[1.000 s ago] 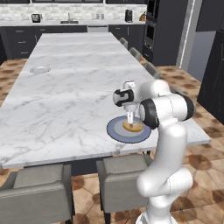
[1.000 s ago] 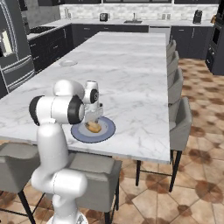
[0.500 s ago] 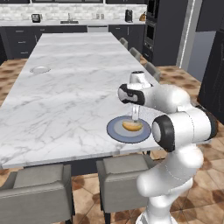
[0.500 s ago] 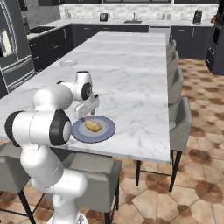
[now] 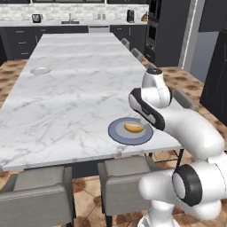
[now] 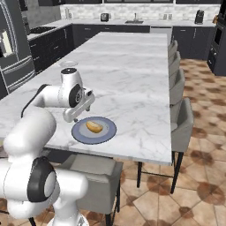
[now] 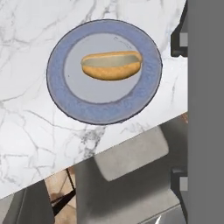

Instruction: Move the hot dog bun to the plate on the dining table and place the condiment next to that plate. Then navigate to the fridge and take the sausage and place it on the plate as well.

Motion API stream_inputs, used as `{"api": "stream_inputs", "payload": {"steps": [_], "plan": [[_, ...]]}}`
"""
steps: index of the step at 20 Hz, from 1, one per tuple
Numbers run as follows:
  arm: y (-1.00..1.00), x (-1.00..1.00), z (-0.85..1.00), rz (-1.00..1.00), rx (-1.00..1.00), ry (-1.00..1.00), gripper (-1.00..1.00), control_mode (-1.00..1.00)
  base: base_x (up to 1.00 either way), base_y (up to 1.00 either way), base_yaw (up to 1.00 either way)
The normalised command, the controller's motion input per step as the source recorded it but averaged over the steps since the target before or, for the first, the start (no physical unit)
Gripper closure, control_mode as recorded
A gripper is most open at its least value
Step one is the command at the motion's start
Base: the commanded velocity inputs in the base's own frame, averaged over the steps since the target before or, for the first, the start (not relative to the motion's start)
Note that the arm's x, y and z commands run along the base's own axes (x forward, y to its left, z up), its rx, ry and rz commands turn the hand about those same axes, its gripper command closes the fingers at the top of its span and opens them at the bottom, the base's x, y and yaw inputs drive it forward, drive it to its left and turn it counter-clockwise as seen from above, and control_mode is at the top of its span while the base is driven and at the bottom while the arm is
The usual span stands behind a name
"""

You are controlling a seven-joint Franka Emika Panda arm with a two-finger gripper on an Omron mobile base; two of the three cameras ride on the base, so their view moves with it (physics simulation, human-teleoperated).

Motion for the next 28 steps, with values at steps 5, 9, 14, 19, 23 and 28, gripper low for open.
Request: {"api": "stream_inputs", "payload": {"steps": [5,9,14,19,23,28], "plan": [[0.10,-0.58,0.45,-0.18,0.01,-0.09,-1.00,-1.00,0.00,0.00,0.00],[0.07,-0.70,0.34,-0.21,0.00,-0.07,-1.00,-1.00,0.00,0.00,0.00],[0.00,-0.91,0.21,-0.24,0.09,-0.03,-1.00,-1.00,0.00,0.00,0.00],[0.00,-1.00,0.01,-0.27,0.13,-0.17,-1.00,-1.00,0.00,0.00,0.00],[0.00,-0.87,0.00,-0.17,0.11,-0.32,-1.00,-1.00,0.00,0.00,0.00],[0.00,-0.53,-0.05,-0.08,0.04,-0.20,-1.00,-1.00,0.00,0.00,0.00]]}}
